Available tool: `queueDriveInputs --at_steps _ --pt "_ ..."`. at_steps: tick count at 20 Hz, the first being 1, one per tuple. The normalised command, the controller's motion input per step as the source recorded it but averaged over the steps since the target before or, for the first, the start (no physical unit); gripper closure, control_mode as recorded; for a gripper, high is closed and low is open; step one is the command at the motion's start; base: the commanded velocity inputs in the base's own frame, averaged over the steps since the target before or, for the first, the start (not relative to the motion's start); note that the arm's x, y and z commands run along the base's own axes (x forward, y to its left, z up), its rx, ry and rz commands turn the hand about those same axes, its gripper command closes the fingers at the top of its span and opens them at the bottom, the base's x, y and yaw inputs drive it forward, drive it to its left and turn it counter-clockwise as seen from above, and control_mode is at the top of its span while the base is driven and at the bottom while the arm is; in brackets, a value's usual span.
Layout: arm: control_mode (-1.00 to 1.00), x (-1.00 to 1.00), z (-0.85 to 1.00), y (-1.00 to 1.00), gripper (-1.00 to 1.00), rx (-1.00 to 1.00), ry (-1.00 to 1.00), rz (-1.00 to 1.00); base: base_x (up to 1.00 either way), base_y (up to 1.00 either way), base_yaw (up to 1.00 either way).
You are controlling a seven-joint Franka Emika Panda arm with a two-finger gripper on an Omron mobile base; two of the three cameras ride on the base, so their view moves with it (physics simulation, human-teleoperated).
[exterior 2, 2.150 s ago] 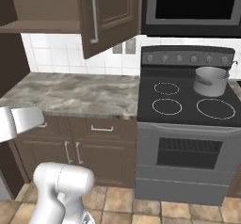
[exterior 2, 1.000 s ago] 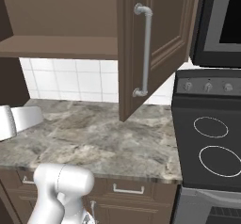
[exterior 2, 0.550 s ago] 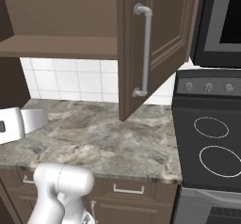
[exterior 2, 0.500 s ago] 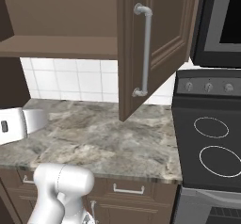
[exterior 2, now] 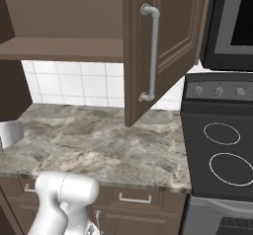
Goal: Open the cabinet and move the ladle to the pot. Then close the cabinet.
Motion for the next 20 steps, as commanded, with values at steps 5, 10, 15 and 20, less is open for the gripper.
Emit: queueDriveInputs --at_steps 5,10,15,20 --pt "-1.0 -0.54 0.32 0.75 -1.0 0.07 0.0 -0.01 0.0 0.0 0.0" --pt "-1.0 -0.17 0.48 0.72 -1.0 0.09 0.0 -0.04 0.0 0.0 0.0" --pt "-1.0 -0.02 0.43 0.57 -1.0 0.07 0.0 -0.08 0.0 0.0 0.0" --pt "-1.0 0.17 0.07 0.35 -1.0 0.0 -0.03 -0.12 0.0 0.0 0.0"
